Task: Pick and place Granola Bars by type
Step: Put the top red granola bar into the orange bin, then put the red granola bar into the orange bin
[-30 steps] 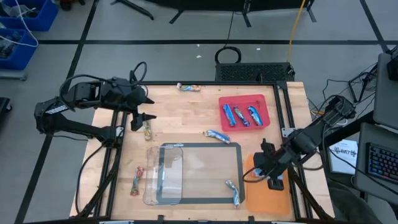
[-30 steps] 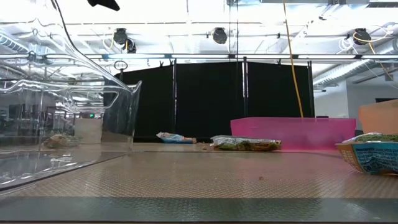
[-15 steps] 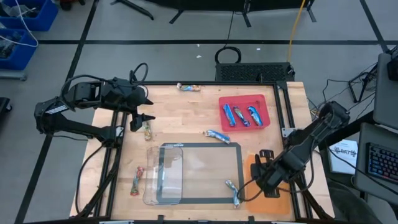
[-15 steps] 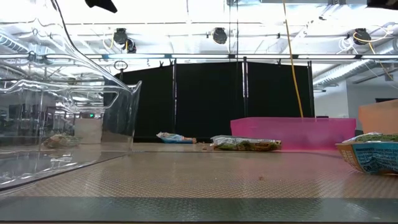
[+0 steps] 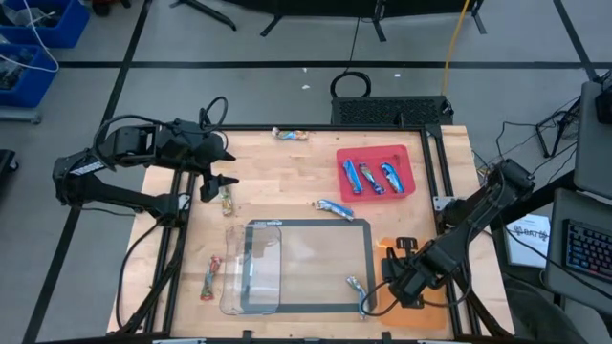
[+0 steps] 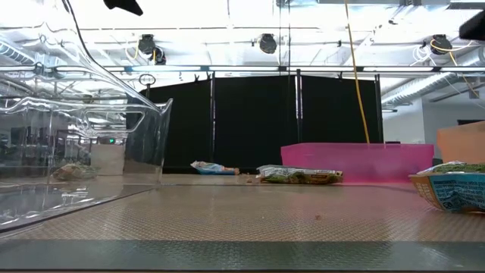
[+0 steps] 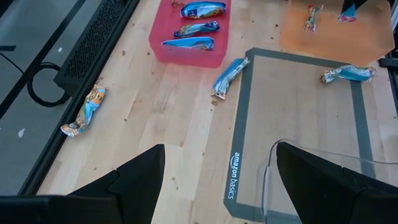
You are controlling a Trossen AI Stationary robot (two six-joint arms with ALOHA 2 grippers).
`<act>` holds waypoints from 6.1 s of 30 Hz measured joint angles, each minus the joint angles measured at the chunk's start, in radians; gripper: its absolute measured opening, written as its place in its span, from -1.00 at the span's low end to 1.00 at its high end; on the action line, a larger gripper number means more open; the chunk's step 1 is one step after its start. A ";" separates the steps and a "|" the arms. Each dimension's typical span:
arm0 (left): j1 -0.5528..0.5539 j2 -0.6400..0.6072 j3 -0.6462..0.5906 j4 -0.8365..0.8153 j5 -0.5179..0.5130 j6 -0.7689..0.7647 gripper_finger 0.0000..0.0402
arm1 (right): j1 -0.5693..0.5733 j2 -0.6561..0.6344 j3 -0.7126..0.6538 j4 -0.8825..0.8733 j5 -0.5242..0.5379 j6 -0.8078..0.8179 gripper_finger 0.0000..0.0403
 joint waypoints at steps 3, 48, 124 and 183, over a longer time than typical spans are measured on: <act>0.000 0.000 0.000 0.000 0.000 0.000 0.52 | 0.000 0.000 -0.034 0.021 -0.006 0.003 -0.97; 0.000 0.000 0.000 0.001 -0.025 0.001 0.69 | 0.056 -0.027 -0.361 0.381 -0.139 0.223 -0.20; -0.585 -0.032 -0.318 -0.405 0.001 -1.624 0.39 | -0.619 -0.587 -0.360 1.366 0.105 -0.732 -0.24; -1.180 0.338 -0.585 0.219 -0.009 -2.345 0.36 | -0.645 -0.586 -0.360 1.302 0.103 -0.681 -0.18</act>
